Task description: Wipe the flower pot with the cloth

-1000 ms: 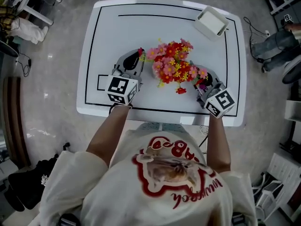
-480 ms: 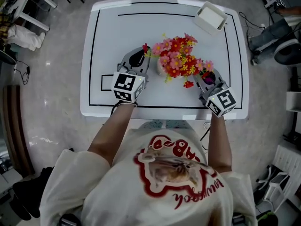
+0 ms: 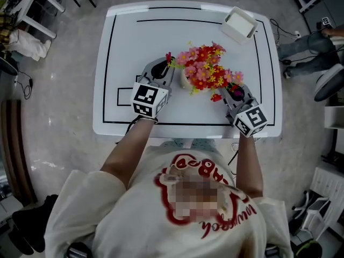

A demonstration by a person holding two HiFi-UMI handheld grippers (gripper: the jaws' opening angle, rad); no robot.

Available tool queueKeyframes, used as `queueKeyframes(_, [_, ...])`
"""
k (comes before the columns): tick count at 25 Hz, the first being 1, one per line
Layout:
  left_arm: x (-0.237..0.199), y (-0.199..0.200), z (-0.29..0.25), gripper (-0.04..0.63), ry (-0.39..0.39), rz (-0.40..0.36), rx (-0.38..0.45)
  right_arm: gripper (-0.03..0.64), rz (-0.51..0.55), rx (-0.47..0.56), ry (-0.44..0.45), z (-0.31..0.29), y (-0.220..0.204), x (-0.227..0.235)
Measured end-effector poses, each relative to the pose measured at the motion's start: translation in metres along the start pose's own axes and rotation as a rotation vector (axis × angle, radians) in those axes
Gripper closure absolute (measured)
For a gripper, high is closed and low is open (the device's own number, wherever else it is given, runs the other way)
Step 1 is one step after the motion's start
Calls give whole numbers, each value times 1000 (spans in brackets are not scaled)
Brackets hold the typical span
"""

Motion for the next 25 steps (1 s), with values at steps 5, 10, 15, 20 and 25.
queueKeyframes(5, [-2,1,-2,592,-2,0,2,581,6,-1,-3,-1,1,-1])
queueKeyframes(10, [-1,0,-2,592,-9,-1,1,581,5,3,-12,3,-1,-6])
queueKeyframes(15, [1,1,-4,592,-34,-4,-4,581,6,5,-24,6,0,-12])
queueKeyframes(20, [4,1,-4,592,-64,-10,-4,581,7,5,-35,7,0,-16])
queueKeyframes(25, [7,1,-5,592,-86,-15,-5,581,3,3,-43,8,-2,-20])
Point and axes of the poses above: the fingertips, and each gripper's own axes: z backward along the fingers, x to its right, y out of its top, the point moved 6 cm from there along z, backward along the fingers, and after that the axes turned 3 degrees about -y, right-handed, at the moved point
